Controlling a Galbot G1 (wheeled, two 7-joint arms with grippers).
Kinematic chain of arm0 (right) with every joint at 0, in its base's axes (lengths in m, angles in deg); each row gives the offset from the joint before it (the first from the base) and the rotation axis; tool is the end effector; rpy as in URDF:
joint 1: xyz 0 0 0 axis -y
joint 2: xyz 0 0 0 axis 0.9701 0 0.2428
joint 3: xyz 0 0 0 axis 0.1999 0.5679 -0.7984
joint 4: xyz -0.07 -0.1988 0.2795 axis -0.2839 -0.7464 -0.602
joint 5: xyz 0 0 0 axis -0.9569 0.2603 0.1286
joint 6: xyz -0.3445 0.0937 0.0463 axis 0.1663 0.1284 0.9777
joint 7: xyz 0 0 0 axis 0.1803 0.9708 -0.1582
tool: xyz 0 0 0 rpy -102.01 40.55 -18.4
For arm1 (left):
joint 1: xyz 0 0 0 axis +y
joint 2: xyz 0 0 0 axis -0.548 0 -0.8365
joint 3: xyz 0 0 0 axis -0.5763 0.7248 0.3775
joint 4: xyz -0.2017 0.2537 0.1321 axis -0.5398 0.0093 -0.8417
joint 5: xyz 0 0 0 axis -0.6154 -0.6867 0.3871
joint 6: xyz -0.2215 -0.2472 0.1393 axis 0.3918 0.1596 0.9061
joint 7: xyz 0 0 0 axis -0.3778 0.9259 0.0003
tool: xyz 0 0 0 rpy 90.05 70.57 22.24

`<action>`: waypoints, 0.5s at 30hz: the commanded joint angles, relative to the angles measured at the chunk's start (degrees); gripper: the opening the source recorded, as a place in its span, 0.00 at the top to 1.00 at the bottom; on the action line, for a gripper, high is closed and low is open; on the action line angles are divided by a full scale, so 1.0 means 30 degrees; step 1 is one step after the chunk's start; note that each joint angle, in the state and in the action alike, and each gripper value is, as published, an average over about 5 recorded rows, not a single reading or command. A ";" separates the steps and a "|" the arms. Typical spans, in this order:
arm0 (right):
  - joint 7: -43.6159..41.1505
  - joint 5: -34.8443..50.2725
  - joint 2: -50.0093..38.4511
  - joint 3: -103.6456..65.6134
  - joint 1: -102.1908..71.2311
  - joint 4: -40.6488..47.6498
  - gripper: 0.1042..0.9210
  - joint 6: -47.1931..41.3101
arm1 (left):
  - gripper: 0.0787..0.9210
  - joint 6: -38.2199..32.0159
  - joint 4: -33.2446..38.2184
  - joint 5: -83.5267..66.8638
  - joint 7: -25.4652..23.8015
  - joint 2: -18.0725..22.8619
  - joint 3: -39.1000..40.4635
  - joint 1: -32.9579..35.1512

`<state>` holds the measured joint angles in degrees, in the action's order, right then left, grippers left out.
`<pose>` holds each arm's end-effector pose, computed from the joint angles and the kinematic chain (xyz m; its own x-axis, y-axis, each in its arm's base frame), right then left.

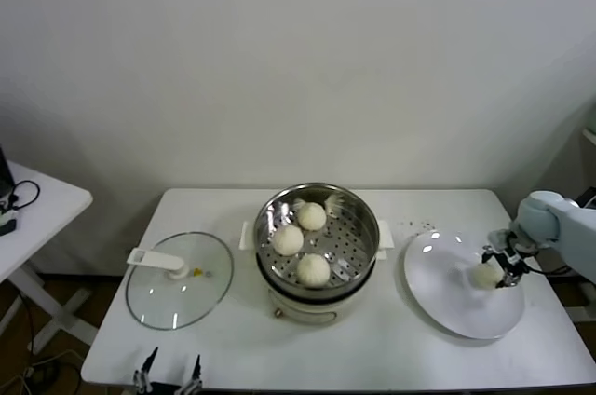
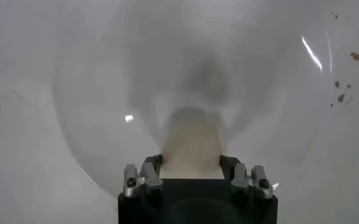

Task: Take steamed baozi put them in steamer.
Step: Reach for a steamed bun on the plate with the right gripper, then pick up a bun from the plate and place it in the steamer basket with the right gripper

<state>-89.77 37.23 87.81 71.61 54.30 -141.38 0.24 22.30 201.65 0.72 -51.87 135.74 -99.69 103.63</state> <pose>0.4941 -0.2828 -0.2343 -0.1097 0.0801 0.9907 -0.9808 -0.1707 -0.0948 0.0654 0.0523 -0.3891 -0.9011 -0.0703 0.4278 0.0574 0.9587 0.2785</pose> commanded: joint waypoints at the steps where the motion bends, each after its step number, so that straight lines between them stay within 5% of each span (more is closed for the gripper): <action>1: 0.0052 -0.0137 -0.0074 0.0388 0.0820 -0.0538 0.36 -0.0091 | 0.12 0.0003 0.0077 0.0008 0.0013 0.0934 0.0023 0.0055; 15: -0.1098 0.8487 0.0786 1.3187 1.6761 -0.7988 0.38 -0.2030 | 0.12 0.0004 0.0356 -0.0124 0.0011 0.0788 0.0134 0.0109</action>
<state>-91.12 46.11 87.47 86.91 72.69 -151.22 -2.69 22.32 202.64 0.50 -51.83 135.74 -99.36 103.87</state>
